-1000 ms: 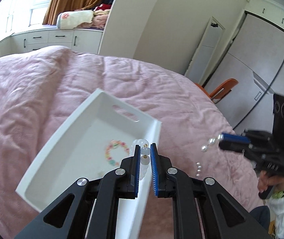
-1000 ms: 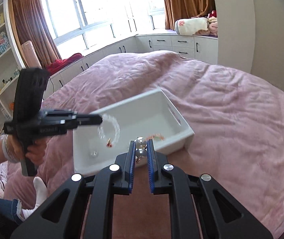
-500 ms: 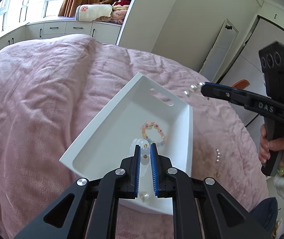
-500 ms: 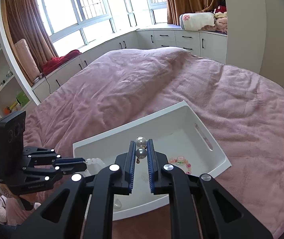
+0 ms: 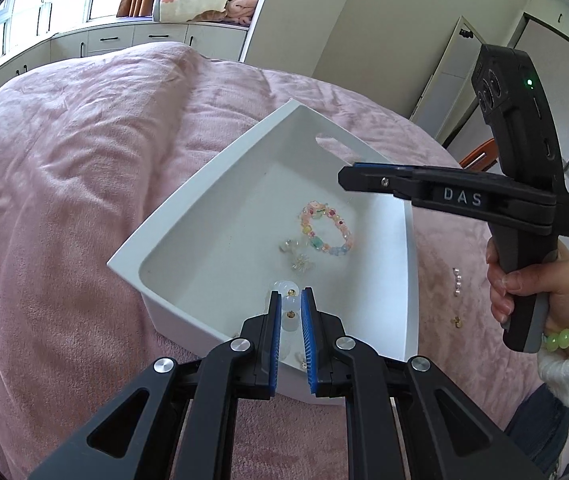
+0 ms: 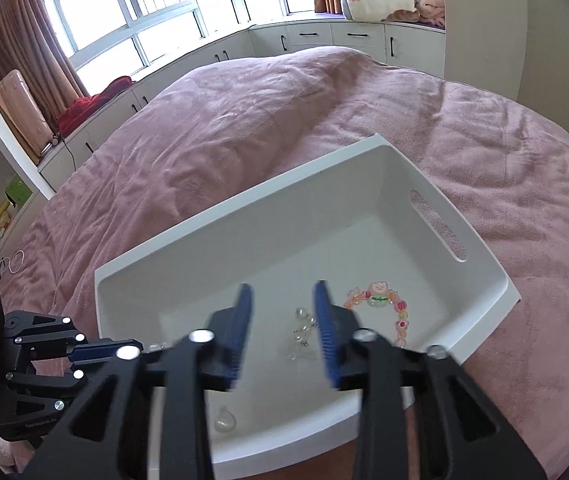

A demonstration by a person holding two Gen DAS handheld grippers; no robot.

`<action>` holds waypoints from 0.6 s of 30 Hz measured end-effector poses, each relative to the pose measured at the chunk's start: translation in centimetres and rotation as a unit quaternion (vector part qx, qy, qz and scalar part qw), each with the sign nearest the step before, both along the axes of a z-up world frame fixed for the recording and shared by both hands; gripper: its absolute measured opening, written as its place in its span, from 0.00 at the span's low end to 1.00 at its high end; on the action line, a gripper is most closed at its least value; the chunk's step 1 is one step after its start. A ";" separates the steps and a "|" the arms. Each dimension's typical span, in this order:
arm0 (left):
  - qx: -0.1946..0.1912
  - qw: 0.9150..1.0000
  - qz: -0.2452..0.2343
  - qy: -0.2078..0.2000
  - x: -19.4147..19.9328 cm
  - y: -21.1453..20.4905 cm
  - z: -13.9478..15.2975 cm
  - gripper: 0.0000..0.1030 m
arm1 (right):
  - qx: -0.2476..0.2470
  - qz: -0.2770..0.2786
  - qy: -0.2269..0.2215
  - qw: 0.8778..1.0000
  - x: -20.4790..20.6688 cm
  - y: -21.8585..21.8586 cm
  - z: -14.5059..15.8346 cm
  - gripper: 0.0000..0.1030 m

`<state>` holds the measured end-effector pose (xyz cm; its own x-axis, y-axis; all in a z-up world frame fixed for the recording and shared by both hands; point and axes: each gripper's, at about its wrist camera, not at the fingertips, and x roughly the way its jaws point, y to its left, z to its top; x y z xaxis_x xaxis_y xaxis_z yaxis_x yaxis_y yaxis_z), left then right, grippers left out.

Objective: Organize jewelry
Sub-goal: 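Open the right gripper over the tray while the left gripper releases the jade-bead bracelet, then grasp the second pearl drop earring on the bed with the right gripper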

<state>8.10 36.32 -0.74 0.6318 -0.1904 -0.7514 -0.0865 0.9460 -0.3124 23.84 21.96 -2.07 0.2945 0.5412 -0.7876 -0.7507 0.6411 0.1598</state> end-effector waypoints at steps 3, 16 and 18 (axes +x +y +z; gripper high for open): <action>0.000 1.000 0.006 0.001 0.4 -0.1 0.4 0.32 | 0.005 -0.001 -0.010 1.000 -0.1 -0.9 0.5 0.61; -0.017 0.996 -0.022 -0.081 2.0 -5.2 5.0 0.64 | 0.027 -0.033 -0.037 0.998 2.0 -9.8 4.4 0.68; -0.015 0.996 -0.035 -0.086 2.4 -6.6 5.4 0.72 | 0.028 -0.051 -0.036 0.998 2.8 -12.2 4.2 0.68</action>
<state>10.55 29.74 4.65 0.7354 -0.2597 -0.6259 0.0371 0.9377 -0.3454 26.60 9.75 2.16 0.4044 0.5483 -0.7320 -0.6935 0.7056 0.1454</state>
